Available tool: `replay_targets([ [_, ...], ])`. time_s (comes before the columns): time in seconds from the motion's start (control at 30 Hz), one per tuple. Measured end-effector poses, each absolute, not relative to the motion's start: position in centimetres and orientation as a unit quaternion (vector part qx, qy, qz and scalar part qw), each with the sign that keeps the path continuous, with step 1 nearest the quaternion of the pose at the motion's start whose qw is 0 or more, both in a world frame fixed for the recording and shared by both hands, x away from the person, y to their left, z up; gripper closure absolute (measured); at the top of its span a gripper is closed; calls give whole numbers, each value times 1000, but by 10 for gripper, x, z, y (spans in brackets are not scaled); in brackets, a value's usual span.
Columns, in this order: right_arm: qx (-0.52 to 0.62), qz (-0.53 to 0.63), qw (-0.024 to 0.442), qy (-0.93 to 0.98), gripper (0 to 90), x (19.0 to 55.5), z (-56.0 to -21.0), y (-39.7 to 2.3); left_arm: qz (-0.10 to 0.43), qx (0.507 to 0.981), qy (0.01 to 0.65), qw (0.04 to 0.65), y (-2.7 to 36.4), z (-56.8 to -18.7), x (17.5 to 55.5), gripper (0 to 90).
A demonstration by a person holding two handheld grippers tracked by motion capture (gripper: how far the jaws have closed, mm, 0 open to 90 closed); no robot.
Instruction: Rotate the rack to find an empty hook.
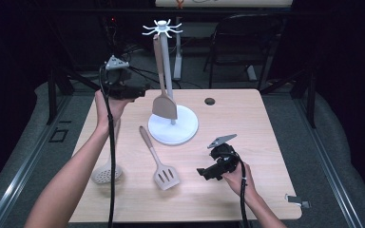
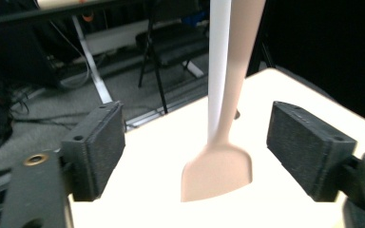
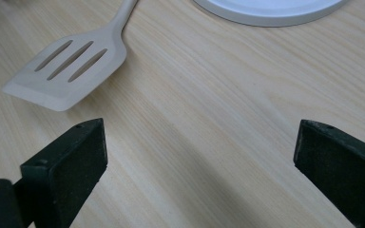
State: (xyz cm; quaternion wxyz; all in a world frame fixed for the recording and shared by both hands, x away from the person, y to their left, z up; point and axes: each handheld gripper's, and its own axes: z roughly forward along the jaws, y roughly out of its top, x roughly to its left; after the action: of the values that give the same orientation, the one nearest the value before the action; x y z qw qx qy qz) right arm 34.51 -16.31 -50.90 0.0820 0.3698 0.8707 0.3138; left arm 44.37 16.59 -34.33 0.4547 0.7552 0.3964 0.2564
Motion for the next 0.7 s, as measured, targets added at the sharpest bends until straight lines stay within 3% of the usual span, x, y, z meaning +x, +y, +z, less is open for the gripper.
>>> replay_targets([
  [0.7,358,301,72,881,46,344,-518,-154,192,780,436,405,191,-442,410,90],
])
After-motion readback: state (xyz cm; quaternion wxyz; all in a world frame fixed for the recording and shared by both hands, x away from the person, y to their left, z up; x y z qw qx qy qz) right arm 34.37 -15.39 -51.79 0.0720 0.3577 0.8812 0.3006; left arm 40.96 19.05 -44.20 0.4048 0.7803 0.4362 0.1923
